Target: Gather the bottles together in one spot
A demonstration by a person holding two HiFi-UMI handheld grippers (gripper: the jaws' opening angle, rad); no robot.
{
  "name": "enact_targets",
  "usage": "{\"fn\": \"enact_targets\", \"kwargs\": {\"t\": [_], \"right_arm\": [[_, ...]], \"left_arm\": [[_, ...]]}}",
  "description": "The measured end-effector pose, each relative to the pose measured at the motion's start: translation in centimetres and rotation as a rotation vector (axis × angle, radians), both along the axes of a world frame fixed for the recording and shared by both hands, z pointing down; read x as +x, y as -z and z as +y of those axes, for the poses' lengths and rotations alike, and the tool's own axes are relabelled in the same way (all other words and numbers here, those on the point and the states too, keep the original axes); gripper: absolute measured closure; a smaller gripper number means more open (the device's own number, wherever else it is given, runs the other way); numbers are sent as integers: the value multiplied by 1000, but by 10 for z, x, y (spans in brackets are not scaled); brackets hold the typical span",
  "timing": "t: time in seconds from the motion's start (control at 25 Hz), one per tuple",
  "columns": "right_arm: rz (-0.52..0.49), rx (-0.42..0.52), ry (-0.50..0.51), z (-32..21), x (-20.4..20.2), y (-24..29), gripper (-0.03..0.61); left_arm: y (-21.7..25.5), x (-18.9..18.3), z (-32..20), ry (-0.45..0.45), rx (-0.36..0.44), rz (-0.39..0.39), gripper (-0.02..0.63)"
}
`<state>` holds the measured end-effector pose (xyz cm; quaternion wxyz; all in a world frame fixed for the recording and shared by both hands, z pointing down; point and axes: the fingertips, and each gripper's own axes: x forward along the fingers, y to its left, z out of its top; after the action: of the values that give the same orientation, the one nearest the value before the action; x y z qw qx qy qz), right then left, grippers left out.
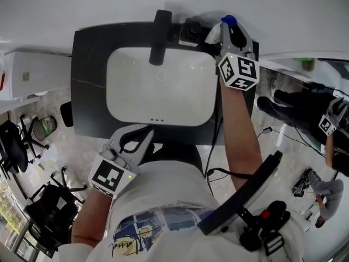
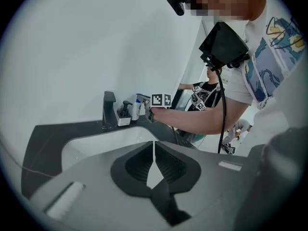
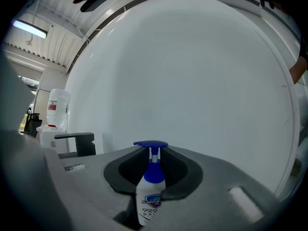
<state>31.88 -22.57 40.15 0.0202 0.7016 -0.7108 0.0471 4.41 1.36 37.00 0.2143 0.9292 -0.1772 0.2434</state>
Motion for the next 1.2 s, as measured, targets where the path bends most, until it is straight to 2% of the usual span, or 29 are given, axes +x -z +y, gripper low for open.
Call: {"fn": "enact_targets", "kwargs": {"t": [0.24,0.4,0.64,0.76,0.92,1.2], "right_arm": [[8,48,-38,7,1,-3,509],[53,71,-25,17,-5,-6,506],[105,50,-17,20,-8,-13,499],[111,44,-22,21,-6,-10,457],[101,36,-17,21,-2,-8,367],[110,26,-9,22,-1,-8,327]], "left_arm": [[-2,6,-2,-2,-13,3,597],[-2,7,1,-6,-13,3,597],[-3,10,3,-15,-14,6,597],[0,10,5,-20,-12,11,597],[-1,9,7,-22,-15,12,597],[-1,10,7,-30,-9,23,597]]}}
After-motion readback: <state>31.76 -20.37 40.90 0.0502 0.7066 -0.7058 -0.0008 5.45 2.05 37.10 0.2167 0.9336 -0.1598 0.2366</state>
